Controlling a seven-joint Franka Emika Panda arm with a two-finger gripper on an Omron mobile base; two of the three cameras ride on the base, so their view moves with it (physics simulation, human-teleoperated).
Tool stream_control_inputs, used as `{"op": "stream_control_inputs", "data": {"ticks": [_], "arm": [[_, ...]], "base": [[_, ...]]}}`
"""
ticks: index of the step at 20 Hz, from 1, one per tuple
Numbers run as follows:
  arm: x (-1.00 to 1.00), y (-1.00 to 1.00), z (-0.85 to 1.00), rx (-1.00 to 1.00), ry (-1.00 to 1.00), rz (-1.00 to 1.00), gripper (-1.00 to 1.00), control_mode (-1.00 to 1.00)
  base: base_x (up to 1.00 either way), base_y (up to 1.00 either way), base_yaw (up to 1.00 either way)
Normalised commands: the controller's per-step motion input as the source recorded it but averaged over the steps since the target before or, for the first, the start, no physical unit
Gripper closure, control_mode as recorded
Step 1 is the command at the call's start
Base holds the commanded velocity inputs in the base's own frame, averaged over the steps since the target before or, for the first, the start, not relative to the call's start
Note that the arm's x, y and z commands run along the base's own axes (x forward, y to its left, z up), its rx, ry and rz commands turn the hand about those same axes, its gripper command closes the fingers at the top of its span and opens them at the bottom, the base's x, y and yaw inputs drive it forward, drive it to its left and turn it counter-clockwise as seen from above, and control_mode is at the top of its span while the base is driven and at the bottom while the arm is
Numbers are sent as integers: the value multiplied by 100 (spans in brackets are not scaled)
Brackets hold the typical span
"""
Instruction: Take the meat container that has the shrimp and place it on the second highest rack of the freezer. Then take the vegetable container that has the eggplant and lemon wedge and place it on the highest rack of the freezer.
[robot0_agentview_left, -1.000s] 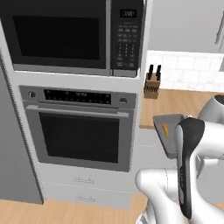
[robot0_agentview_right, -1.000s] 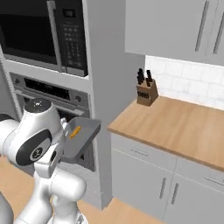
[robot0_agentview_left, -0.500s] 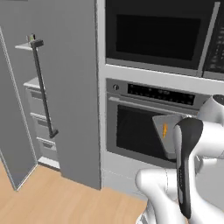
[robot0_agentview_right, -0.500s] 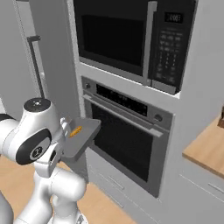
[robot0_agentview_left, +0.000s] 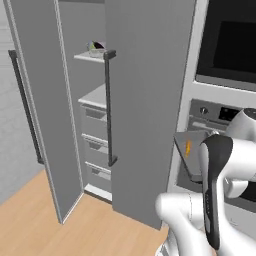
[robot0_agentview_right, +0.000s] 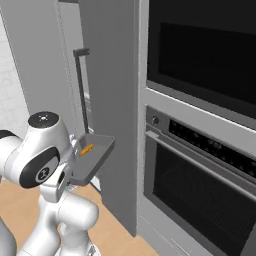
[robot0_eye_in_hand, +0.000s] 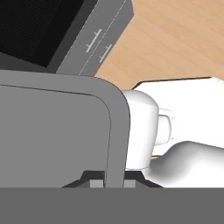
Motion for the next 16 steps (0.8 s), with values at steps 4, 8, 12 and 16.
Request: {"op": "stream_control_inputs", "data": {"ticks": [4,8,12,16], "arm": [[0,0,0,0,0,0,100,100],[0,0,0,0,0,0,100,100],[0,0,0,0,0,0,100,100],[0,0,0,0,0,0,100,100]], "base": [[78,49,0],[78,36,0],[82,9,0],[82,1,0]]}}
